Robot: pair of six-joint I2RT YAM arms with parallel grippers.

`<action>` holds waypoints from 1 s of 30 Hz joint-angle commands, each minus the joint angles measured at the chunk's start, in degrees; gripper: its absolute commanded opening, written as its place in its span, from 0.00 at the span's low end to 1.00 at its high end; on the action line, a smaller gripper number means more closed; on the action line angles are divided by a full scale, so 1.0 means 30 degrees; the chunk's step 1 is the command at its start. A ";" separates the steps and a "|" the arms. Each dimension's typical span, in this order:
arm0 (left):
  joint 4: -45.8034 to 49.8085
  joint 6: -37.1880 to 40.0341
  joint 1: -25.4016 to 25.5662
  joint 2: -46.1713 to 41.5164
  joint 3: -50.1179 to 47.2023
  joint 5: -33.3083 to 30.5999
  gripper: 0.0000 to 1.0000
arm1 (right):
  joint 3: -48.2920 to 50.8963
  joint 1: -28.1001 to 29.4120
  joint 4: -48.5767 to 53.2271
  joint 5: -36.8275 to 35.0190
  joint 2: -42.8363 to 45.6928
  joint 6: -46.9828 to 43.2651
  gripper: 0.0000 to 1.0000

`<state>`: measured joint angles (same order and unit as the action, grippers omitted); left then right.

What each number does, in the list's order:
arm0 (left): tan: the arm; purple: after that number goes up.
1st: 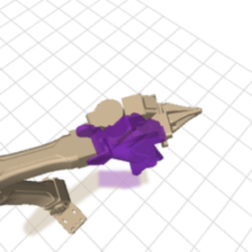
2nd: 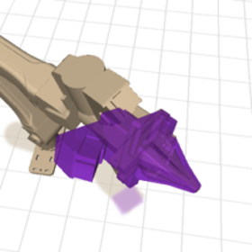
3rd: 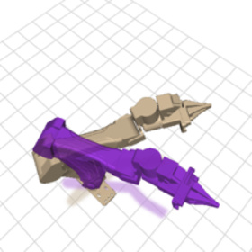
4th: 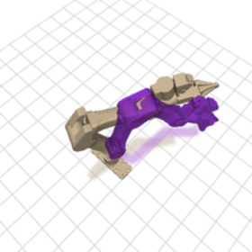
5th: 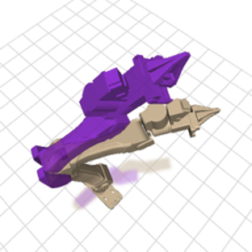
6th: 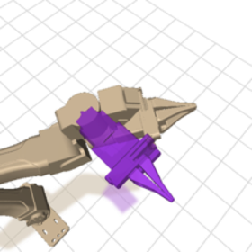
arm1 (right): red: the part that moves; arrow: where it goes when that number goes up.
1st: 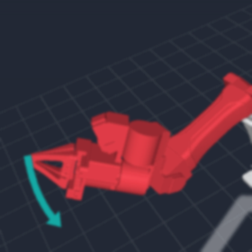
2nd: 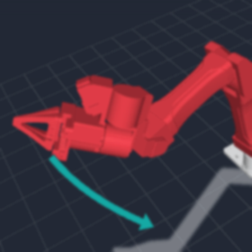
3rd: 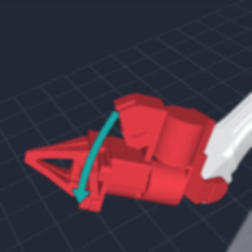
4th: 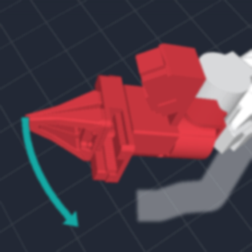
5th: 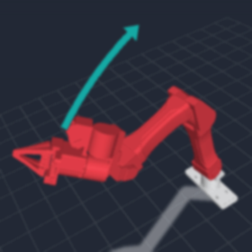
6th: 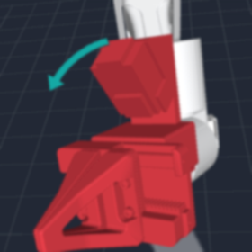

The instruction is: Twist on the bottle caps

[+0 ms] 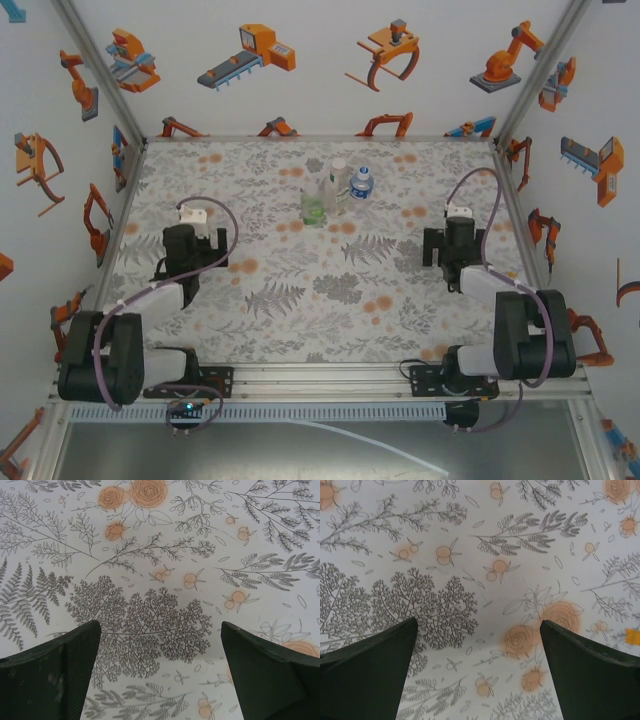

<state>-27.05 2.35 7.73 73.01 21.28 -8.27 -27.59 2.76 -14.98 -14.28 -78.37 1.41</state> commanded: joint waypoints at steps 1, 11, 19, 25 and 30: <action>-0.4426 0.0722 -0.0173 0.0769 -0.0428 0.0571 0.97 | 0.0314 -0.0303 -0.5336 0.1227 -0.0320 -0.0060 0.99; -1.0783 -0.0607 -0.1986 0.4710 -0.1674 0.3386 0.97 | 0.0469 -0.1239 -0.8649 0.3184 -0.2581 0.0619 0.99; -0.7334 -0.0871 -0.2312 0.4953 0.0412 0.3576 0.97 | 0.2457 -0.1535 -1.2388 0.2753 -0.3103 0.1079 0.99; -0.7342 -0.0904 -0.2312 0.5050 0.0439 0.3550 0.97 | 0.2616 -0.1502 -1.2935 0.0847 -0.3251 0.1824 0.99; -0.7295 -0.0922 -0.2312 0.5018 0.0437 0.3577 0.97 | 0.2328 -0.1508 -1.2467 0.1391 -0.3262 0.1639 0.99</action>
<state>-48.82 0.56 1.04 88.51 21.69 1.43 -19.31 -1.37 -48.73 -9.63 -87.85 5.37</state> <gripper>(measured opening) 0.968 0.991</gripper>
